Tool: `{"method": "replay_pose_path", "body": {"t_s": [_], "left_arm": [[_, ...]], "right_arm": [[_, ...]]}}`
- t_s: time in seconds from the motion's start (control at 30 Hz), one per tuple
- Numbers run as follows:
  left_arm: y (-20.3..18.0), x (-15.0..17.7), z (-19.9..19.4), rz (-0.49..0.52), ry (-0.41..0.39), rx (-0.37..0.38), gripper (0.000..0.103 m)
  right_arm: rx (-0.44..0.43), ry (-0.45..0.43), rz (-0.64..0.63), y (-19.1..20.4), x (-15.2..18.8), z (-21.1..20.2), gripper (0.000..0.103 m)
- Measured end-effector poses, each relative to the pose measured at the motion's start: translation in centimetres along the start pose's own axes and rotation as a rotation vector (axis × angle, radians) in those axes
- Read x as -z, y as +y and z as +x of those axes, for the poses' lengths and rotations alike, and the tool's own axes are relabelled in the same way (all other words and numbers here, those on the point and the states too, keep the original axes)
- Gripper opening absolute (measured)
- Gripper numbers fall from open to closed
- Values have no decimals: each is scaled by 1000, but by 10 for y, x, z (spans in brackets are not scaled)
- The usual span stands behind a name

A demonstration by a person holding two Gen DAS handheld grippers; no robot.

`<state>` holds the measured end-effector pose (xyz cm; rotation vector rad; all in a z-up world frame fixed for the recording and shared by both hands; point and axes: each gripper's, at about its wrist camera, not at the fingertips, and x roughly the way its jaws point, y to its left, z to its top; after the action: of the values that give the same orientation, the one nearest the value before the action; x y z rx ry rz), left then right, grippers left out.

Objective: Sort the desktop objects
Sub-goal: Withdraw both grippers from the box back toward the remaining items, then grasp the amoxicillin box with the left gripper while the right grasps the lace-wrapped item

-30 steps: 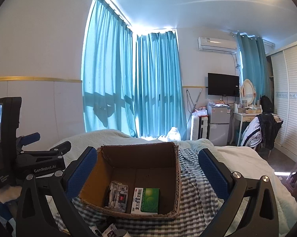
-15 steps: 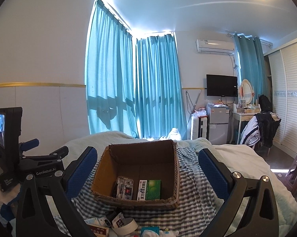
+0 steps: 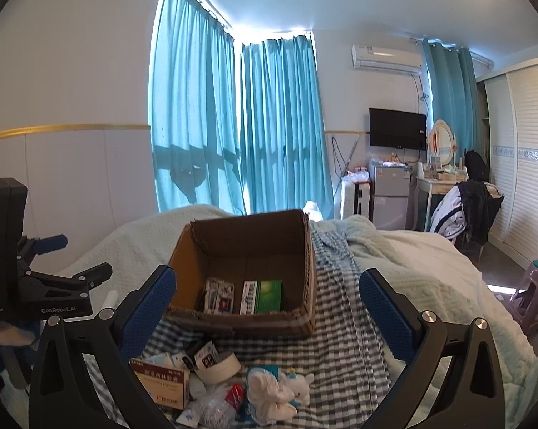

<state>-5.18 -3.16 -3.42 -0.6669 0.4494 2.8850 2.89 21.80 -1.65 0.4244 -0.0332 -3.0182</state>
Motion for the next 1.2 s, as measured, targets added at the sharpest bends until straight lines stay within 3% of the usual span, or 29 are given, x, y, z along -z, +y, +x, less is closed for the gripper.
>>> {"method": "replay_pose_path", "body": {"t_s": [0.13, 0.43, 0.6, 0.77, 0.9, 1.0, 1.03, 1.2], "left_arm": [[-10, 21, 19, 103, 71, 37, 103], [-74, 86, 62, 557, 217, 173, 102], [-97, 113, 78, 723, 282, 268, 102], [-112, 135, 99, 819, 385, 344, 102], [-119, 148, 117, 838, 465, 398, 102], [-118, 147, 124, 808, 462, 394, 99], [-117, 147, 126, 794, 466, 397, 87], [-113, 144, 125, 756, 456, 386, 86]], "right_arm": [[7, 63, -12, -3, 19, 9, 103], [-10, 197, -19, -2, 54, 41, 103], [-22, 256, -33, 4, 69, 60, 103], [-35, 338, -32, 4, 86, 83, 103], [-44, 397, -29, 3, 100, 99, 103], [-55, 444, -27, 3, 111, 111, 103], [-60, 466, -30, 4, 117, 116, 103], [-82, 537, -40, 8, 135, 137, 103]]}}
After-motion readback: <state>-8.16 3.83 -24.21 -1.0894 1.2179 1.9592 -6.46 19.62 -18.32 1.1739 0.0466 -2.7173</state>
